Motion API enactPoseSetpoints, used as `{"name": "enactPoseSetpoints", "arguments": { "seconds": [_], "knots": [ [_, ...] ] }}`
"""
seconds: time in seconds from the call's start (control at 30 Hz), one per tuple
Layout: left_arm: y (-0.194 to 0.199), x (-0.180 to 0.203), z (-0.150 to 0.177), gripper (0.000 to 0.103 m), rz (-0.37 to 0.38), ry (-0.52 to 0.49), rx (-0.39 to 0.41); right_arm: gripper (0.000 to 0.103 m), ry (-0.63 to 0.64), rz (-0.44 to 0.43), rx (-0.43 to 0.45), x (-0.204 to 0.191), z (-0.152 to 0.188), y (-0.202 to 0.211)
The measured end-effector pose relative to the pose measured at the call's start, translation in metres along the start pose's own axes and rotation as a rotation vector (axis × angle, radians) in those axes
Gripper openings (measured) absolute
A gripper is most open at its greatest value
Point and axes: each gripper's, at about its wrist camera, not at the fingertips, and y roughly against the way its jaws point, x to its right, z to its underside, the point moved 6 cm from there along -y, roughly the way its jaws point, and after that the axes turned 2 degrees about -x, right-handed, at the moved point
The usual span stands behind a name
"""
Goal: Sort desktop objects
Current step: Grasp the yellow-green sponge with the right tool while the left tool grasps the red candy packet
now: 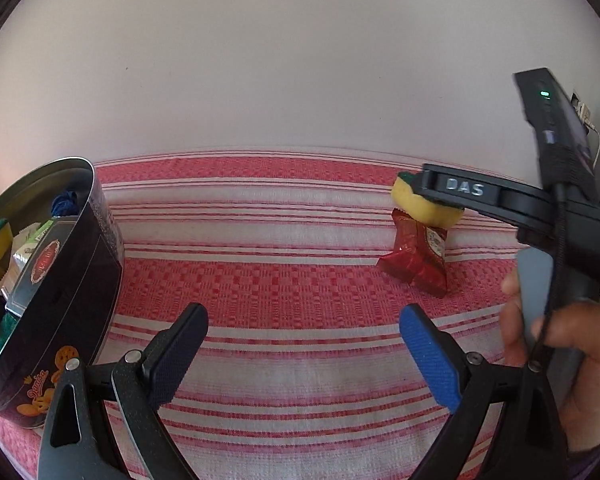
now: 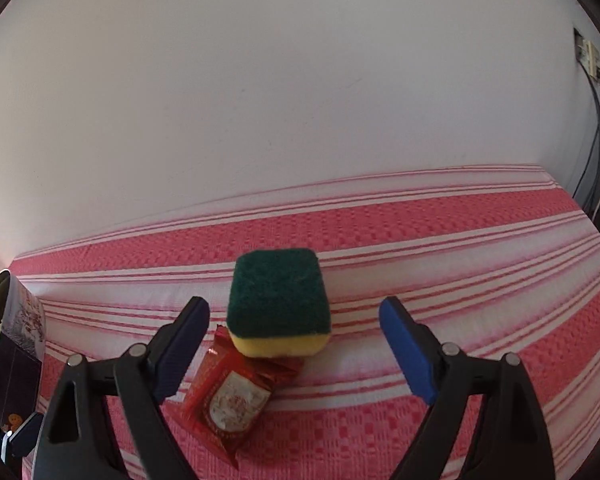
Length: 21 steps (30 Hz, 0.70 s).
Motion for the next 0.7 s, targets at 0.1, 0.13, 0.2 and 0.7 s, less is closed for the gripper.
{"name": "enactPoseSetpoints", "arguments": {
  "seconds": [0.1, 0.13, 0.2, 0.7],
  "knots": [
    [-0.003, 0.001, -0.001, 0.098, -0.006, -0.014, -0.003, 0.074, 0.029, 0.038, -0.073, -0.006, -0.001, -0.025],
    [-0.003, 0.001, -0.001, 0.098, -0.001, -0.012, -0.006, 0.053, 0.022, 0.044, -0.105, -0.004, 0.001, -0.031],
    [-0.003, 0.001, 0.000, 0.098, 0.008, -0.012, -0.011, 0.053, -0.023, 0.028, -0.087, 0.002, 0.003, -0.026],
    [-0.040, 0.091, -0.033, 0.098, 0.086, -0.247, -0.009, 0.054, -0.201, 0.261, 0.330, 0.108, 0.055, 0.131]
  ]
}}
